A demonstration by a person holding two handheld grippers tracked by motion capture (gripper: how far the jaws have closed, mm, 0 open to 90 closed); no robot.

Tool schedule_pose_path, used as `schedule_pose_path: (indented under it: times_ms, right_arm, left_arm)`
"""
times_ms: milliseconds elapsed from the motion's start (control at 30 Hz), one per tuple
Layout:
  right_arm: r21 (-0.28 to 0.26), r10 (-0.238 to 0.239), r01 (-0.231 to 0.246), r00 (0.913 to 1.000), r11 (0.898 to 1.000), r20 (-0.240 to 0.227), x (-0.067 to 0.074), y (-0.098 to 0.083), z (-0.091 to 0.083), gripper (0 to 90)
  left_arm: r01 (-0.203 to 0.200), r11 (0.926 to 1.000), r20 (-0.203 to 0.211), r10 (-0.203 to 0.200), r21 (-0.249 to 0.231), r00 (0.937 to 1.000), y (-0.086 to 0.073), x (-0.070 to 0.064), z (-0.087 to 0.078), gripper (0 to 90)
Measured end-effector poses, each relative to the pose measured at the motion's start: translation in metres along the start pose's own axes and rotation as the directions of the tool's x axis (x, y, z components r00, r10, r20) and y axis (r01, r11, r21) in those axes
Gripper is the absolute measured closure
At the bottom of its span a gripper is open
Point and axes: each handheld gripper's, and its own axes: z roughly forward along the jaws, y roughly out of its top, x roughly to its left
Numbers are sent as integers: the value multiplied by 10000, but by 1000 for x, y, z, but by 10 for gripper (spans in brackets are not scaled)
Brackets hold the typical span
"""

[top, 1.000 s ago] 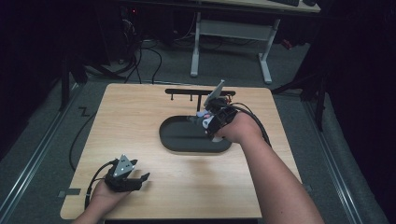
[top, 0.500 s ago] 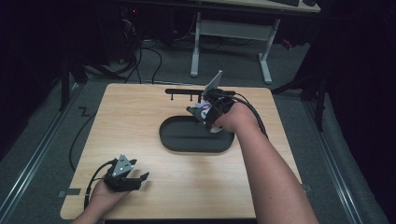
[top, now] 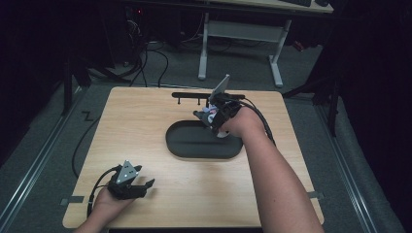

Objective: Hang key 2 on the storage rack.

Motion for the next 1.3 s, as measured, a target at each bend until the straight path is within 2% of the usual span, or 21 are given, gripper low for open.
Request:
schedule_pose_path:
  times_ms: [100,200,300,367,533,833,867,967,1033,1300]
  right_arm:
    - [-23,-122,122,9999,9999,-74,-3,-3,7,477]
    - [-154,62,-63,9999,9999,-111,-5,-6,13,473]
    - [-555,-30,26,10000,9985,-71,-8,-10,20,468]
    - [-676,181,-187,9998,9975,-100,-10,-12,24,467]
    - [-1060,171,-180,9998,9942,-96,-14,-19,35,462]
    - [-1194,422,-437,9990,9919,-146,-19,-19,46,443]
    - [-1309,485,-500,9987,9901,-141,-20,-18,48,415]
    - [-1453,636,-644,9979,9873,-97,-21,-18,51,340]
    - [-1543,609,-604,9981,9862,-14,-22,-20,51,322]
    - [-1908,626,-602,9980,9798,66,-21,-36,48,308]
  left_arm:
    - [0,10000,0,0,0,10000,0,0,0,295]
    - [-31,10000,-19,31,-3,10000,0,0,0,295]
    - [-42,10000,-4,42,8,10000,0,0,1,295]
    - [-43,10000,-8,43,7,10000,0,0,1,295]
    - [-47,10000,9,47,59,10000,0,-2,1,295]
    - [-70,10000,16,70,53,10000,0,-3,0,295]
    - [-48,10000,23,48,81,10000,0,-3,0,295]
    - [-17,10000,20,17,54,10000,-1,-2,0,295]
    - [-14,10000,26,14,17,10000,-1,-2,0,295]
    - [-71,10000,19,70,42,10000,-1,-3,0,295]
